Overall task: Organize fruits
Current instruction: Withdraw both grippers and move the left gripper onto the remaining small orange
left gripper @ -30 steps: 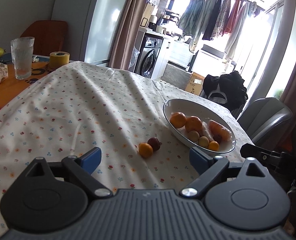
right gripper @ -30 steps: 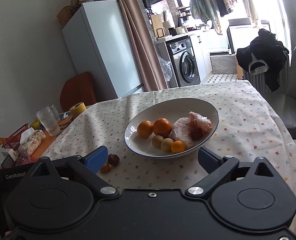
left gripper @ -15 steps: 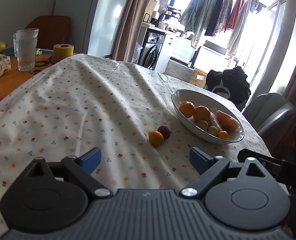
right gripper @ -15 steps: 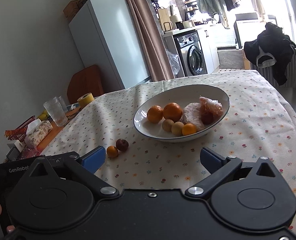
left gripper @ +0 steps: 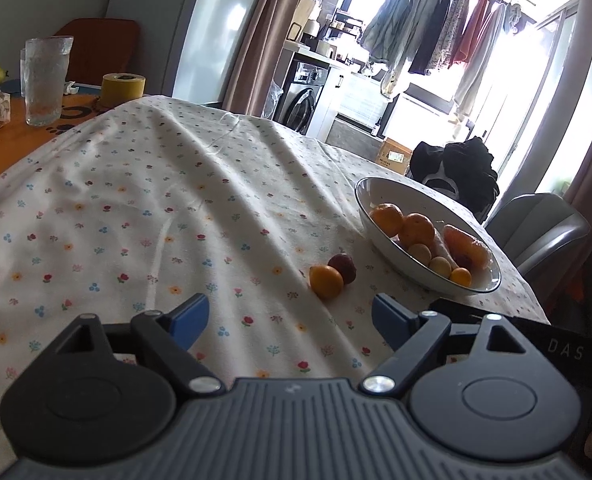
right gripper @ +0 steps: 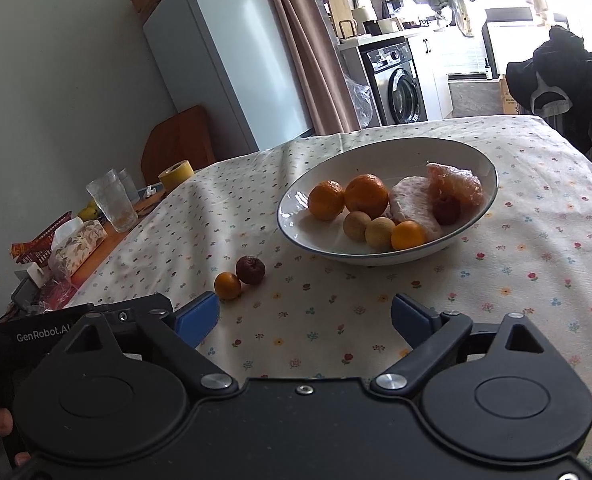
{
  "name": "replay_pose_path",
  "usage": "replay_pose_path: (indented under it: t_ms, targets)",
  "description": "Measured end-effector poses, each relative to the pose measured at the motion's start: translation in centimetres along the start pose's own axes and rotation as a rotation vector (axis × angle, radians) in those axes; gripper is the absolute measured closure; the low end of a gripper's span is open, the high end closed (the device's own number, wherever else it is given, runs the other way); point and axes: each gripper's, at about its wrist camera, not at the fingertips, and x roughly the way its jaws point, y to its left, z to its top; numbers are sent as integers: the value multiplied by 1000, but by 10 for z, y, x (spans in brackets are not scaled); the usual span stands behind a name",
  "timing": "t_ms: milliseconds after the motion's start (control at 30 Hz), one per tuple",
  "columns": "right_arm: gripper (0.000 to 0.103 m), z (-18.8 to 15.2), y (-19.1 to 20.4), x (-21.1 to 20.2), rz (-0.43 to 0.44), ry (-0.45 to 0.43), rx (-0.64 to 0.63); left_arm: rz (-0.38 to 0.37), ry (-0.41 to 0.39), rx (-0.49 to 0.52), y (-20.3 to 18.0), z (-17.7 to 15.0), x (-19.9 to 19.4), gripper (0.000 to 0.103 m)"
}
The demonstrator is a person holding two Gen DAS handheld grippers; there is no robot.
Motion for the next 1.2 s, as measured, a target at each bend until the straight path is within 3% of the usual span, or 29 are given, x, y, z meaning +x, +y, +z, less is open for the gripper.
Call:
replay_pose_path:
  t_ms: [67, 333, 500, 933, 1033, 1100, 1200]
  targets:
    - [29, 2, 3, 8, 24, 19, 0, -1, 10, -1, 1, 1, 5, 27]
    - [30, 6, 9, 26, 34, 36, -7, -19, 34, 16, -4, 8, 24, 39]
    - [34, 5, 5, 32, 27, 50, 5, -34, 45, 27, -11, 12, 36, 44]
    - [34, 11, -13, 28, -9, 40, 32, -49, 59, 56, -24, 15, 61, 49]
    - [34, 10, -13, 28, -13, 43, 30, -25, 52, 68, -25, 14, 61, 62]
    - [33, 10, -14, 28, -15, 43, 32, -31, 52, 50, -19, 15, 61, 77]
    - [33, 10, -12, 30, -17, 49, 30, -59, 49, 18, -10, 14, 57, 82]
